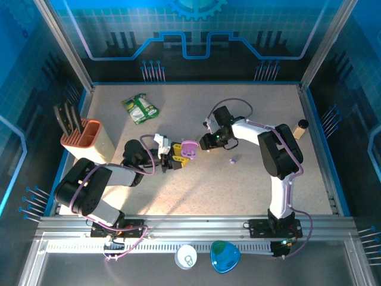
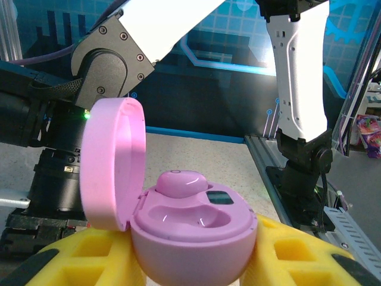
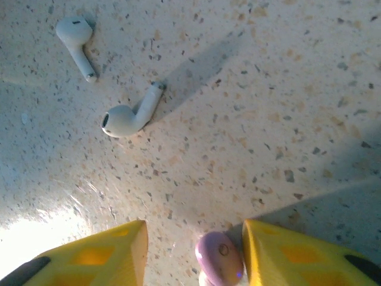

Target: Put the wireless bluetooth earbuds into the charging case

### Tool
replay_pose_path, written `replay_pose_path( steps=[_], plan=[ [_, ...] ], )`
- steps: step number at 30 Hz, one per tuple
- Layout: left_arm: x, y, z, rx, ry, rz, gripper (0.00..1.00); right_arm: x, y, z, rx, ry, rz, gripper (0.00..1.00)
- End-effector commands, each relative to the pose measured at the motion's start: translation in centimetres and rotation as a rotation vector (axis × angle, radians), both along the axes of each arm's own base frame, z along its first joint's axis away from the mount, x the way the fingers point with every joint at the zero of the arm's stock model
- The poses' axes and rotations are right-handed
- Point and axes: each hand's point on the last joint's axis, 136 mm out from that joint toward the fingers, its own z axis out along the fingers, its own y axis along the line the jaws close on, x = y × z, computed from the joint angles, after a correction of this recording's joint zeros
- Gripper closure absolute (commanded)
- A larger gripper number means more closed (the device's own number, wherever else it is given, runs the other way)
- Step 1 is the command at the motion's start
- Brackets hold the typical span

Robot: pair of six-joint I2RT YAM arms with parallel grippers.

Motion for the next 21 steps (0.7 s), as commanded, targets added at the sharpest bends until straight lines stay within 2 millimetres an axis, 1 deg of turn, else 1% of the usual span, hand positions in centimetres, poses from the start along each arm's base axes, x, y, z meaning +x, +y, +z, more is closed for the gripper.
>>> replay_pose_path(
  steps=[1, 10, 12, 14, 18, 21],
  plan=[
    [-0.2, 0.2, 0.3, -0.006, -0.026, -0.018, 0.63, -1.1, -0.8, 0.5, -0.003, 0.03, 0.001, 0.57],
    [-0.1, 0.1, 0.2, -0.005, -0.018, -0.02, 0.64, -1.2, -1.0, 0.4, 0.0, 0.038, -0.018, 0.72],
    [-0.1, 0.1, 0.2, -0.005, -0.019, -0.019, 0.64, -1.1, -1.1, 0.4, -0.004, 0.039, -0.032, 0.73],
    [-0.1, 0.1, 0.1, -0.005, -0.019, -0.017, 0.64, -0.8, -1.4, 0.3, -0.019, 0.038, -0.061, 0.75],
    [0.0, 0.1, 0.0, -0.004, -0.018, -0.009, 0.64, -0.2, -2.2, 0.9, -0.045, 0.001, -0.152, 0.82],
    [0.1, 0.2, -0.2, -0.001, -0.013, -0.006, 0.64, 0.0, -2.9, 1.9, -0.072, -0.056, -0.247, 0.8]
  ],
)
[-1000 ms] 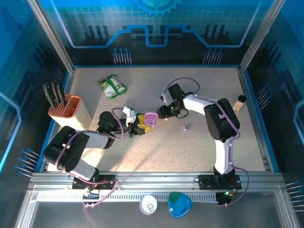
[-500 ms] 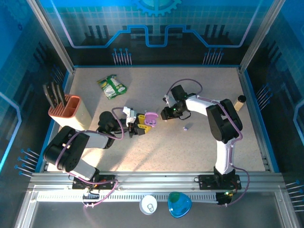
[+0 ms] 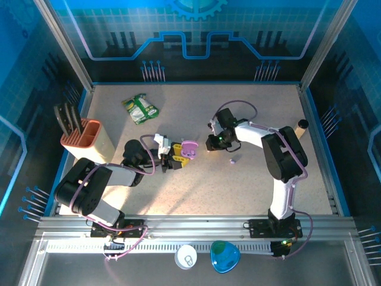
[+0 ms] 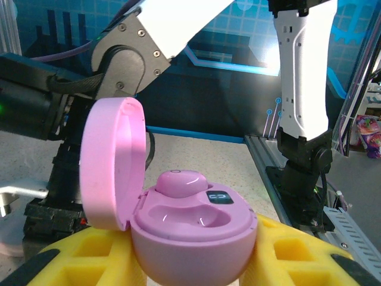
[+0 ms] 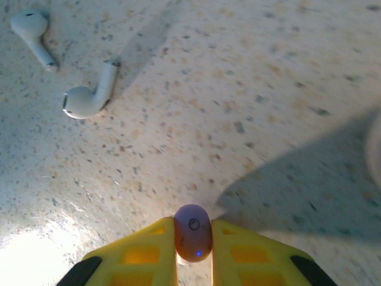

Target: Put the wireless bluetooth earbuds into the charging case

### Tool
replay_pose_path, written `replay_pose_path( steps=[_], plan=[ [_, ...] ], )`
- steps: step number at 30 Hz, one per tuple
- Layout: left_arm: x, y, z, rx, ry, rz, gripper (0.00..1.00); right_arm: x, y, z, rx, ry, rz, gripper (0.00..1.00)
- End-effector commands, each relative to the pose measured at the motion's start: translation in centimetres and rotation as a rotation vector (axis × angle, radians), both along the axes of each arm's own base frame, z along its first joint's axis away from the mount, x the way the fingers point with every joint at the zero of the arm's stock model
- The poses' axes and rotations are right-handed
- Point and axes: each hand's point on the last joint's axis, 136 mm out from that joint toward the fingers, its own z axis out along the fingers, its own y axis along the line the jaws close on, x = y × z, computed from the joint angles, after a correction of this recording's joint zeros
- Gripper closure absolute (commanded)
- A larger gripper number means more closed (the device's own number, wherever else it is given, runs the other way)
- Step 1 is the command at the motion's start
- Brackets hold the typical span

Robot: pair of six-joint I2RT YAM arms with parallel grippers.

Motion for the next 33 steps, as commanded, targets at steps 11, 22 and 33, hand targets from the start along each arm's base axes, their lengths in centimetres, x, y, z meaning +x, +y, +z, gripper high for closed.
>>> replay_pose_path(
  steps=[11, 22, 33],
  plan=[
    [0.4, 0.1, -0.3, 0.001, -0.016, 0.0, 0.64, -1.4, -6.5, 3.3, -0.449, -0.212, -0.538, 0.83],
    [1.8, 0.5, -0.7, 0.004, -0.029, 0.092, 0.64, -2.3, -6.5, 5.7, -0.405, -0.27, -0.599, 0.84],
    [6.1, 2.5, -2.5, 0.088, -0.101, 0.416, 0.64, -5.7, -2.5, 14.0, -0.211, -0.432, -0.483, 0.83]
  ],
)
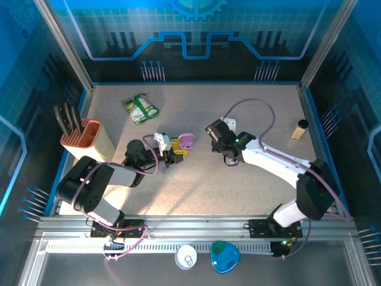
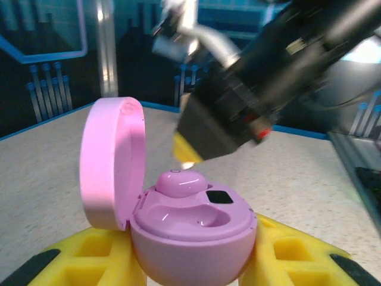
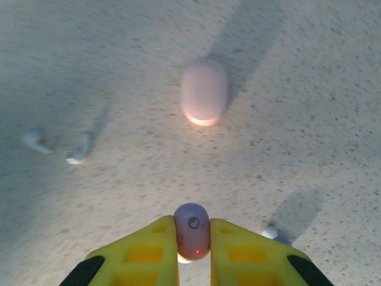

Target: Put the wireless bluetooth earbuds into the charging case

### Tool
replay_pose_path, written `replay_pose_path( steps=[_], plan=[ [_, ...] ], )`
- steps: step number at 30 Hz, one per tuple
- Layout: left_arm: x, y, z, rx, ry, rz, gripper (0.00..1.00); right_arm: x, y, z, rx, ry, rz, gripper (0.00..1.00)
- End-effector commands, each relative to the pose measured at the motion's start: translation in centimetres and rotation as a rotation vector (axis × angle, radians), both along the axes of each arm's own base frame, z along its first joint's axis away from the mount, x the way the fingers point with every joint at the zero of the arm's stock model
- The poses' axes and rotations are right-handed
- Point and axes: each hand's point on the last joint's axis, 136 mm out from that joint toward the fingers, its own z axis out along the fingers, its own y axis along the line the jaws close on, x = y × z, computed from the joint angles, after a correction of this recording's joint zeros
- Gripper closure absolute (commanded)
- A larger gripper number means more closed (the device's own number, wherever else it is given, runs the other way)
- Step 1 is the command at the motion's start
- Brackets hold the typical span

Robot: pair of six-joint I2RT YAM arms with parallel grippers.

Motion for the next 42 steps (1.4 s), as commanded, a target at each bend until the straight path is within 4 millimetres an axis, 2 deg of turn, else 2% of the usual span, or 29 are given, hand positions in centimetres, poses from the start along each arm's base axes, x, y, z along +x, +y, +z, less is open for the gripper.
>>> replay_pose_path(
  steps=[1, 2, 7, 12, 18, 31, 42],
  plan=[
    [1.4, 1.3, -0.2, 0.042, -0.076, 0.134, 0.64, -1.5, 1.7, 2.9, 0.021, -0.072, 0.086, 0.83],
    [1.6, 1.4, -0.3, 0.047, -0.084, 0.151, 0.64, -1.9, 2.9, 3.7, 0.043, -0.096, 0.148, 0.82],
    [2.0, 1.4, -0.9, 0.063, -0.082, 0.167, 0.64, -2.9, 6.7, 6.6, 0.089, -0.16, 0.295, 0.82],
    [1.8, 1.2, -1.1, 0.065, -0.08, 0.158, 0.64, -3.5, 11.2, 8.5, 0.166, -0.18, 0.443, 0.82],
    [1.7, 1.3, -1.2, 0.072, -0.087, 0.161, 0.64, -3.5, 14.7, 10.0, 0.234, -0.192, 0.527, 0.82],
    [1.4, 1.3, -1.0, 0.07, -0.078, 0.153, 0.64, -2.6, 15.8, 7.2, 0.174, -0.137, 0.531, 0.82],
    [1.2, 1.2, -0.9, 0.065, -0.079, 0.142, 0.64, -1.9, 15.7, 5.8, 0.17, -0.114, 0.505, 0.82]
  ],
)
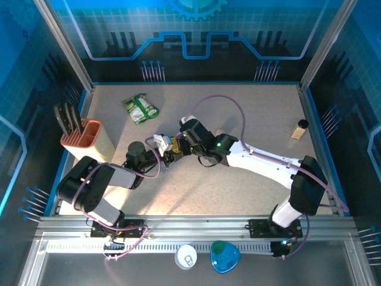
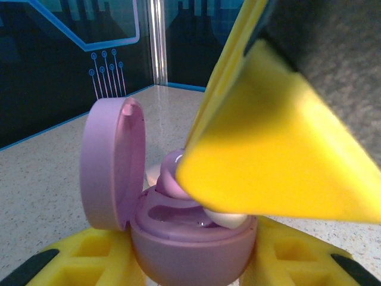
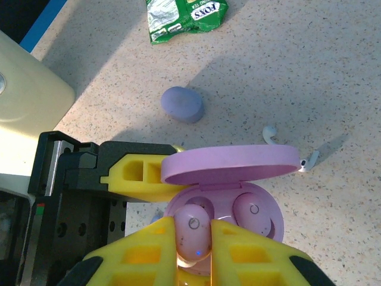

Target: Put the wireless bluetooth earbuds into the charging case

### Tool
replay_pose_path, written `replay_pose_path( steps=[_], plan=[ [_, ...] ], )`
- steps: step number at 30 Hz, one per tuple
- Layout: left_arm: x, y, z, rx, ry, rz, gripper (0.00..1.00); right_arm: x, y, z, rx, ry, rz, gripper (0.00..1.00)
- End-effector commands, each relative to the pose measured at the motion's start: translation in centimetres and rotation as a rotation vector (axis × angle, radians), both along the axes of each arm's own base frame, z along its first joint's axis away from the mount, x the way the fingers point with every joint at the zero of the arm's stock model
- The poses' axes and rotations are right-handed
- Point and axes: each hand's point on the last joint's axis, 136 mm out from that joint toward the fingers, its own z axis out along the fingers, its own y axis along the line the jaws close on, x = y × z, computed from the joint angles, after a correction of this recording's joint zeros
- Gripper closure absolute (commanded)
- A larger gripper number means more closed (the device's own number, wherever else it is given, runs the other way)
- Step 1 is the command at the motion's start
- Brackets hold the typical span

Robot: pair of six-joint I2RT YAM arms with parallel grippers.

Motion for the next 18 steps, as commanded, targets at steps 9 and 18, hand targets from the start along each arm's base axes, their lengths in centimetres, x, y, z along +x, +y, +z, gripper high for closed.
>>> replay_pose_path(
  steps=[9, 18],
  plan=[
    [-0.6, -0.1, 0.8, -0.007, -0.037, -0.014, 0.64, 1.4, 0.2, -0.6, 0.009, 0.006, -0.022, 0.81],
    [-0.4, 0.0, 0.7, -0.007, -0.034, -0.004, 0.63, 1.0, -0.4, 0.9, 0.053, -0.019, -0.015, 0.63]
  ],
)
